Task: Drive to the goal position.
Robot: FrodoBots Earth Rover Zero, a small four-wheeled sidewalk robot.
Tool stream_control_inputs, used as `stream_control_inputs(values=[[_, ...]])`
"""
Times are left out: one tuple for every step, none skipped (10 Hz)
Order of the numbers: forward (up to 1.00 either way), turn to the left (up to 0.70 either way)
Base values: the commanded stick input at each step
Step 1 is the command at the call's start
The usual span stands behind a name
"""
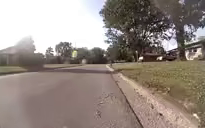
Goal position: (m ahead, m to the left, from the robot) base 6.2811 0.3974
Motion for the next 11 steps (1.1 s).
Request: stream_control_inputs(values=[[0.85, 0.0], [0.85, 0.0], [0.85, 0.0], [0.85, 0.0], [0.85, 0.0], [0.85, 0.0], [0.85, 0.0], [0.85, 0.0], [0.85, 0.0], [0.85, 0.0], [0.85, 0.0]])
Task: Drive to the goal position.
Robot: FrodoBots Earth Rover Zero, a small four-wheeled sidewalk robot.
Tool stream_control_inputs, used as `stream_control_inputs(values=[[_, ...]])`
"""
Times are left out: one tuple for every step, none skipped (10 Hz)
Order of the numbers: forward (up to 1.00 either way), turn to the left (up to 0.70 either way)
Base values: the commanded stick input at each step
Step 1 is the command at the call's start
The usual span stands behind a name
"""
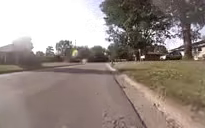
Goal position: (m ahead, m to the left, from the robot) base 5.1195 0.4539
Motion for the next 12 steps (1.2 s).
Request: stream_control_inputs(values=[[0.85, 0.0], [0.85, 0.0], [0.85, 0.0], [0.85, 0.0], [0.85, 0.0], [0.85, 0.0], [0.85, 0.0], [0.85, 0.0], [0.85, 0.0], [0.85, 0.0], [0.85, 0.0], [0.85, 0.0]])
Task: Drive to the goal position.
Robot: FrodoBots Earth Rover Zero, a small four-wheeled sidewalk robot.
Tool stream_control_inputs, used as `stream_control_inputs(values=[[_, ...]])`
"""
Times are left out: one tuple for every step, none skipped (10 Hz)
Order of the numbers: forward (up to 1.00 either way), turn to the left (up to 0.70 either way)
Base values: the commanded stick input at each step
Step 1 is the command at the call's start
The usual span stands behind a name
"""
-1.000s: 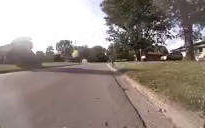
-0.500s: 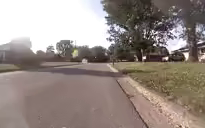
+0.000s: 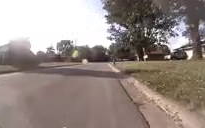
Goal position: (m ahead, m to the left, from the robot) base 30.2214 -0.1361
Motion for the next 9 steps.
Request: stream_control_inputs(values=[[0.85, 0.0], [0.85, 0.0], [0.85, 0.0], [0.85, 0.0], [0.85, 0.0], [0.85, 0.0], [0.85, 0.0], [0.85, 0.0], [0.85, 0.0]])
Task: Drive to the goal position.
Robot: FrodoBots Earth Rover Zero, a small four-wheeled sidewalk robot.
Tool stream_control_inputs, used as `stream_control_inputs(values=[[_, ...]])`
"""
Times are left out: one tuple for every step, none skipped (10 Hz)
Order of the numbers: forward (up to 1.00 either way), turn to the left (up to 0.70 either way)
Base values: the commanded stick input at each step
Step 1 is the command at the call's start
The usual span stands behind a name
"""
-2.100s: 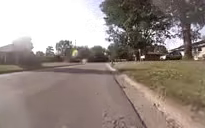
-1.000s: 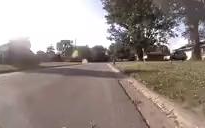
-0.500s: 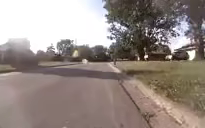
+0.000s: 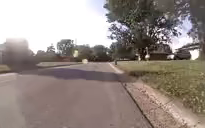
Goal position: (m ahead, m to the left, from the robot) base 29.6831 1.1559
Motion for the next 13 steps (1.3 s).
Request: stream_control_inputs(values=[[0.85, 0.0], [0.85, 0.0], [0.85, 0.0], [0.85, 0.0], [0.85, 0.0], [0.85, 0.0], [0.85, 0.0], [0.85, 0.0], [0.85, 0.0], [0.85, 0.0], [0.85, 0.0], [0.85, 0.0], [0.85, 0.0]])
